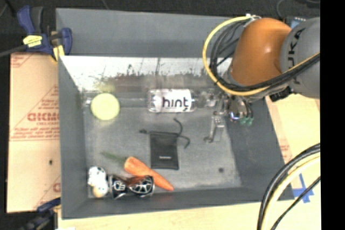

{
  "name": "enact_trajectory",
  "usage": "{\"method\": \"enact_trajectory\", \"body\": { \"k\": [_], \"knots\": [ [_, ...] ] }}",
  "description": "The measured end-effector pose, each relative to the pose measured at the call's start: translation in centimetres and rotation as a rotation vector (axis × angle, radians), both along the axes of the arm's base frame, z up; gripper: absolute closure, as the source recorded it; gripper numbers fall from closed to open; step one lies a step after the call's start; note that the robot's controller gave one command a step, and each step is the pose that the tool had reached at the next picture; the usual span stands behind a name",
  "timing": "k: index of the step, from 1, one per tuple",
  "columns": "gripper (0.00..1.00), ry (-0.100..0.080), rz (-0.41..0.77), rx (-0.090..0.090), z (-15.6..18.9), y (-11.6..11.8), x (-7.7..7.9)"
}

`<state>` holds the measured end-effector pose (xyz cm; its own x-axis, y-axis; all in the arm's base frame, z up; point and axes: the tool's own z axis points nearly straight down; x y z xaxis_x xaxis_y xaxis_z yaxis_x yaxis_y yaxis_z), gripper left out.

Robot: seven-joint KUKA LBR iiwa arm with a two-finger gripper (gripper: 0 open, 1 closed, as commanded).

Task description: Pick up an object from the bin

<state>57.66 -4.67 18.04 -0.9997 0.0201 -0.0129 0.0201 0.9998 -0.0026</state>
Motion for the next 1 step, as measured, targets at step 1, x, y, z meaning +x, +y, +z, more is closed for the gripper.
{"method": "enact_trajectory", "body": {
  "k": [1],
  "knots": [
    [0.00,0.006,0.102,0.000,-5.54,3.81,-0.33]
  ]
}}
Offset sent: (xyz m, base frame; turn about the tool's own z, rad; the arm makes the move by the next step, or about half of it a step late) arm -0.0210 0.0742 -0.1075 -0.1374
